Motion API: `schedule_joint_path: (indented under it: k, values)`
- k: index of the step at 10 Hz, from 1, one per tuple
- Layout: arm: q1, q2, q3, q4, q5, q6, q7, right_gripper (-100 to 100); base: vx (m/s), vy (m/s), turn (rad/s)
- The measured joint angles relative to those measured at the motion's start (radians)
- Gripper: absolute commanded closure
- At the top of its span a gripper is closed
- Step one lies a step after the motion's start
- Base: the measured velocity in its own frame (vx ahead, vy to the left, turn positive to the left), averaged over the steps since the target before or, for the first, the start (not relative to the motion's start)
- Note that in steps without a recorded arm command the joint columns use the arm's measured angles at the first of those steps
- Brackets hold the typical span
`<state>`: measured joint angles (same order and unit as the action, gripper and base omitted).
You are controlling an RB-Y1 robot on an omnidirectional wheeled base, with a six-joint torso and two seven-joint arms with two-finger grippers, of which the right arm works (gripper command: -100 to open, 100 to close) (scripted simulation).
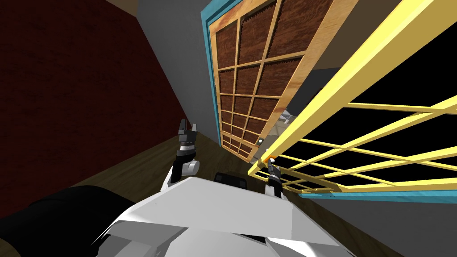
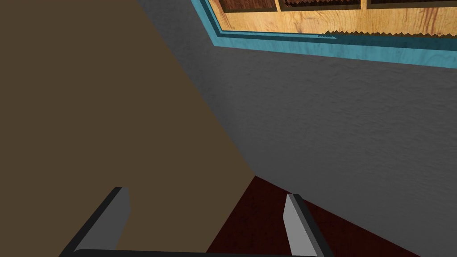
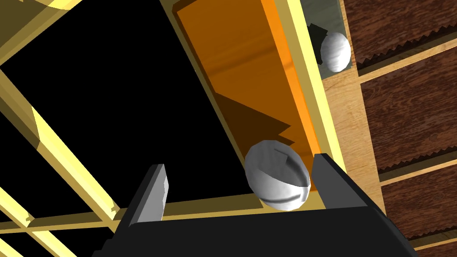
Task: Pull the door open
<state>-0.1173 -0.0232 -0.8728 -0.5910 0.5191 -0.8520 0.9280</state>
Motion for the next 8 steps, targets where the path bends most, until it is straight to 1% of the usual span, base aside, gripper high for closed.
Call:
schedule_joint_path:
  k: [1, 2, 3, 4, 5, 6, 7, 8]
  values:
    - [-0.015, -0.016, -0.005, 0.039, -0.005, -0.012, 0.003, 100, -0.021, -0.005, 0.057]
    - [-0.033, -0.041, -0.011, 0.098, -0.020, -0.037, 0.006, 100, -0.015, -0.019, 0.036]
    - [-0.016, -0.022, -0.002, 0.057, -0.018, -0.023, -0.012, 100, -0.009, -0.011, 0.002]
    - [-0.012, -0.017, 0.004, 0.039, -0.016, -0.010, -0.025, 100, -0.030, -0.015, 0.062]
    - [0.000, -0.009, 0.013, 0.012, -0.020, 0.000, -0.046, 100, -0.024, -0.010, 0.022]
    - [0.005, -0.003, 0.019, -0.006, -0.022, 0.009, -0.063, 100, -0.003, 0.008, 0.017]
    - [-0.007, -0.022, 0.016, 0.034, -0.027, -0.006, -0.062, 100, -0.031, -0.015, 0.115]
    - [-0.003, -0.027, 0.025, 0.034, -0.042, -0.007, -0.086, 100, -0.036, -0.029, 0.068]
